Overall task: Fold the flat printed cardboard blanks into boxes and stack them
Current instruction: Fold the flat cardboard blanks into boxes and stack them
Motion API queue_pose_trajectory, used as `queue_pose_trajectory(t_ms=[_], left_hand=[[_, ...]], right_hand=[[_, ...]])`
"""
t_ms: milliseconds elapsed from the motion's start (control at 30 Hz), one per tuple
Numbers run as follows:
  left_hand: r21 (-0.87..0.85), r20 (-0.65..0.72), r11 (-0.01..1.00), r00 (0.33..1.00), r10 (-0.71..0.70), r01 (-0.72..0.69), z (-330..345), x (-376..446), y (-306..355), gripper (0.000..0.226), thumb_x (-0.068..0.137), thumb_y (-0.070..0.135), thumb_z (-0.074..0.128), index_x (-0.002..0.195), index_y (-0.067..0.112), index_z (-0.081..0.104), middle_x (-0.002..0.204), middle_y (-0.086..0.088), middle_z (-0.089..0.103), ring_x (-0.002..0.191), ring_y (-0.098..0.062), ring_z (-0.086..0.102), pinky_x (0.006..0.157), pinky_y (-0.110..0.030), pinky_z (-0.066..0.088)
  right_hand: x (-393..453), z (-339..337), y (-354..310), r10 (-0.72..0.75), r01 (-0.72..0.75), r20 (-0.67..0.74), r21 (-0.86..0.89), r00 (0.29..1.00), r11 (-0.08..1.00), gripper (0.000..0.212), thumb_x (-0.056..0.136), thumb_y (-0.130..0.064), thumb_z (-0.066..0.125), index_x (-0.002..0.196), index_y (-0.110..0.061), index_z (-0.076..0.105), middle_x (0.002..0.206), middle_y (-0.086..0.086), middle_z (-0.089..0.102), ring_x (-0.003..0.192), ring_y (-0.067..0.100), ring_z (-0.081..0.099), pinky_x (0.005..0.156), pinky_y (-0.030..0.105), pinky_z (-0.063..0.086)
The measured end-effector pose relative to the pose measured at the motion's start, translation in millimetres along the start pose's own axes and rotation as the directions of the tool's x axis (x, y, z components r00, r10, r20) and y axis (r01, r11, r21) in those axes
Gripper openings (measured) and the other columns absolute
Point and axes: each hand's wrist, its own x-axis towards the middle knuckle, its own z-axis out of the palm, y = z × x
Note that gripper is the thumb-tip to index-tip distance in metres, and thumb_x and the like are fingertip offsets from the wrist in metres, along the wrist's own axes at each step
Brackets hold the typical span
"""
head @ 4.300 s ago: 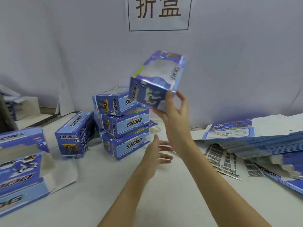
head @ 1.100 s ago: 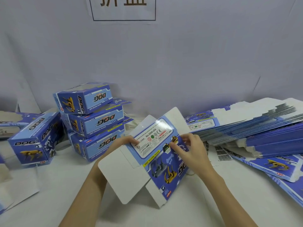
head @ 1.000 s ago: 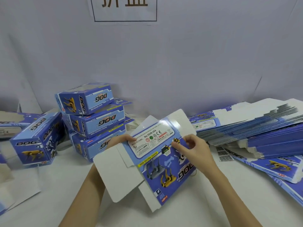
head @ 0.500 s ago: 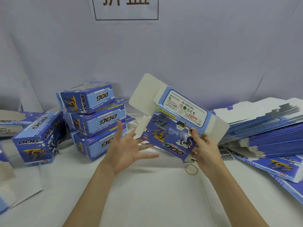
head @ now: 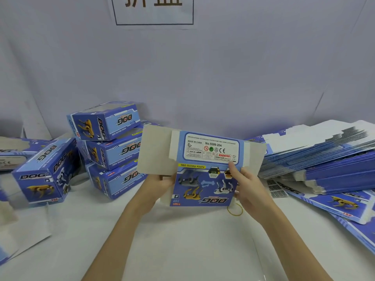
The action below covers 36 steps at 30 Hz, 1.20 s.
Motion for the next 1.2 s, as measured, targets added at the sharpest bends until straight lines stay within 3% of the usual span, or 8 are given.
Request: queue_pose_trajectory(t_ms=[200,467,633,733,867,967,1133,1200], left_hand=[[-0.007,-0.075,1.0,0.997,0.006,-0.006,-0.5,3.4,-3.7,0.019,0.076,0.049,0.062,0.088,0.044,0.076,0.094,0.008,0.08,0.089,-0.011,0.077,0.072,-0.035,0.064],[-0.181,-0.2,0.976,0.967,-0.156,0.12,-22.8,0.6,-10.2,0.05,0.094,0.01,0.064,0.142,-0.002,0.054,0.11,-0.009,0.078,0.085,-0.025,0.074,0.074,-0.037,0.062],[-0.008,-0.294,0.998,0.954,0.053,-0.058,8.6,1.0,7.6,0.021,0.072,0.05,0.069,0.093,0.051,0.074,0.09,0.027,0.075,0.084,0.009,0.068,0.077,-0.025,0.05],[0.22,-0.393,0.943,0.863,0.319,-0.248,18.7,-1.3,13.7,0.008,0.079,0.04,0.063,0.072,0.038,0.061,0.06,0.018,0.054,0.058,-0.001,0.049,0.066,-0.021,0.039],[0.355,-0.115,0.732,0.75,0.651,-0.581,20.5,-9.9,24.4,0.027,0.096,0.012,0.069,0.092,0.036,0.079,0.081,0.032,0.07,0.077,0.013,0.064,0.074,-0.001,0.044],[0.109,0.162,0.776,0.782,0.602,-0.621,18.6,-13.6,35.2,0.032,0.092,-0.008,0.067,0.114,0.013,0.077,0.111,0.006,0.079,0.103,-0.01,0.074,0.09,-0.021,0.056],[0.33,0.526,0.615,0.68,0.511,-0.717,3.0,-5.9,49.6,0.061,0.101,0.053,0.058,0.132,0.002,0.065,0.141,-0.012,0.065,0.139,-0.033,0.055,0.116,-0.053,0.042],[0.335,0.567,0.736,0.75,0.34,-0.588,-5.7,-6.9,50.8,0.078,0.09,0.069,0.064,0.141,0.01,0.061,0.156,-0.003,0.051,0.152,-0.025,0.037,0.122,-0.047,0.033]], right_hand=[[-8.1,9.9,-10.6,0.028,-0.027,-0.008,0.083,1.0,0.996,0.061,0.081,-0.049,0.076,0.116,0.0,0.067,0.109,0.017,0.08,0.09,0.033,0.08,0.064,0.041,0.066],[-17.4,-7.1,-21.2,-0.027,0.043,0.269,-0.054,0.963,0.998,0.066,0.081,-0.035,0.089,0.135,-0.008,0.064,0.126,0.013,0.076,0.116,0.032,0.074,0.086,0.035,0.064],[-15.3,-0.9,-18.0,-0.093,0.093,0.004,-0.089,0.996,0.992,0.054,0.081,-0.049,0.077,0.122,-0.014,0.075,0.116,0.004,0.08,0.11,0.023,0.076,0.093,0.039,0.058],[-19.7,6.6,-19.4,0.005,-0.005,-0.02,0.007,1.0,1.0,0.06,0.083,-0.061,0.07,0.128,-0.021,0.072,0.122,0.002,0.077,0.123,0.031,0.068,0.1,0.053,0.056],[-22.9,22.5,-16.0,0.157,-0.213,0.179,0.352,0.971,0.911,0.076,0.076,-0.075,0.07,0.141,-0.035,0.06,0.141,0.025,0.055,0.128,0.048,0.06,0.088,0.076,0.054],[-28.5,26.1,-20.9,0.105,-0.231,0.264,0.509,0.959,0.829,0.074,0.077,-0.08,0.067,0.14,-0.045,0.055,0.144,0.033,0.054,0.128,0.057,0.059,0.09,0.082,0.048],[-29.8,16.9,-28.5,-0.018,-0.095,0.228,0.474,0.974,0.875,0.084,0.091,-0.073,0.061,0.145,-0.01,0.061,0.146,0.027,0.06,0.134,0.047,0.059,0.11,0.063,0.048],[-30.5,13.5,-27.9,-0.036,-0.044,0.176,0.431,0.984,0.901,0.071,0.094,-0.062,0.064,0.141,-0.009,0.065,0.145,0.024,0.062,0.136,0.045,0.058,0.118,0.061,0.041]])
